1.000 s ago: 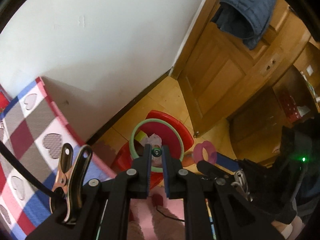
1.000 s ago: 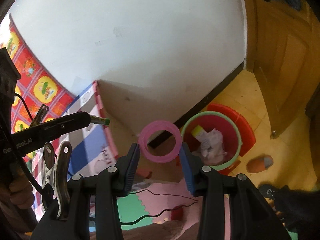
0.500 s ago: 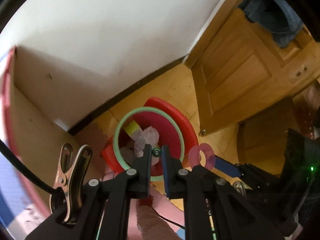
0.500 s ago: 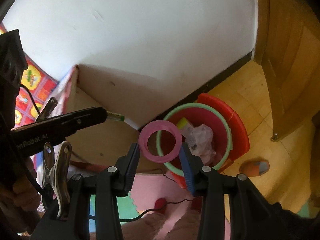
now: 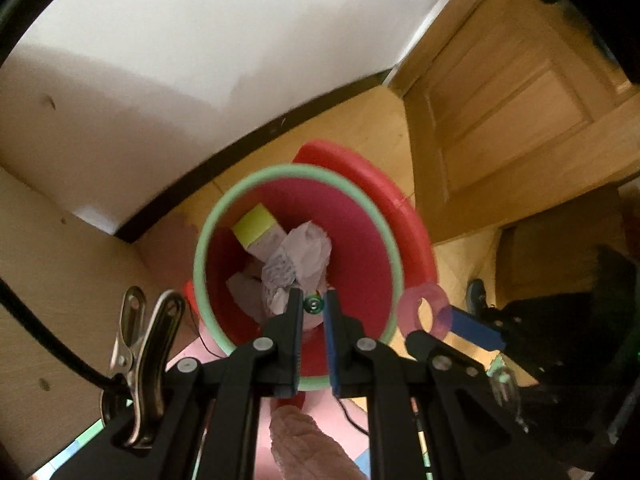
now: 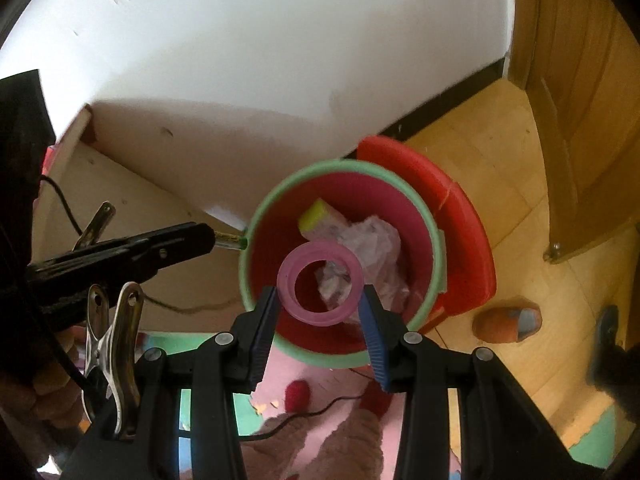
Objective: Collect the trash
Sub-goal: 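Open both tools over the bucket to drop the cylinder and ring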
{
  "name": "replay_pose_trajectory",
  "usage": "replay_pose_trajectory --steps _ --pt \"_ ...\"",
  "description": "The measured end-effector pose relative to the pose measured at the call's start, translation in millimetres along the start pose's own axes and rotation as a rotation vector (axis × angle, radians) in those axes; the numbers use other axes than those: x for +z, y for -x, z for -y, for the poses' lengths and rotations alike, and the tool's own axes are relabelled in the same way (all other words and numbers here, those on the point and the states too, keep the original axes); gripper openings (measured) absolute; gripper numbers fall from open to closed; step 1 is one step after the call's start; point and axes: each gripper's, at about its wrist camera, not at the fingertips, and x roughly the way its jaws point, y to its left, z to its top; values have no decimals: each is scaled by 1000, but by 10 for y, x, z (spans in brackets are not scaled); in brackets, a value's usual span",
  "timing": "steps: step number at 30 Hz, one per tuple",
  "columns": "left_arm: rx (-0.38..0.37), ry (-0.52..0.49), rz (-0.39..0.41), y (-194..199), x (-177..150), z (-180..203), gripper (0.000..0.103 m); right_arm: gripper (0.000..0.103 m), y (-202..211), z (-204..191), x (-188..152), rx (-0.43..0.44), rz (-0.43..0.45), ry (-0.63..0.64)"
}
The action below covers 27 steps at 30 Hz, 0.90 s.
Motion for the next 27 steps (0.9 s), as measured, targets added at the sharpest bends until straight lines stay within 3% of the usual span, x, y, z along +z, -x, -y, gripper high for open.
replay_pose_trajectory --steps 6,16,23,27 --pt "8 15 -58 -350 -32 -73 10 42 -343 187 -78 -7 -63 -12" --pt "27 19 -80 -420 11 -80 10 42 -529 194 -82 -18 -112 6" --pt "61 48 -80 -365 12 -109 22 44 -563 192 -81 -30 -117 5" --pt "66 68 -75 -296 -33 -149 26 60 -558 169 -96 -40 -111 19"
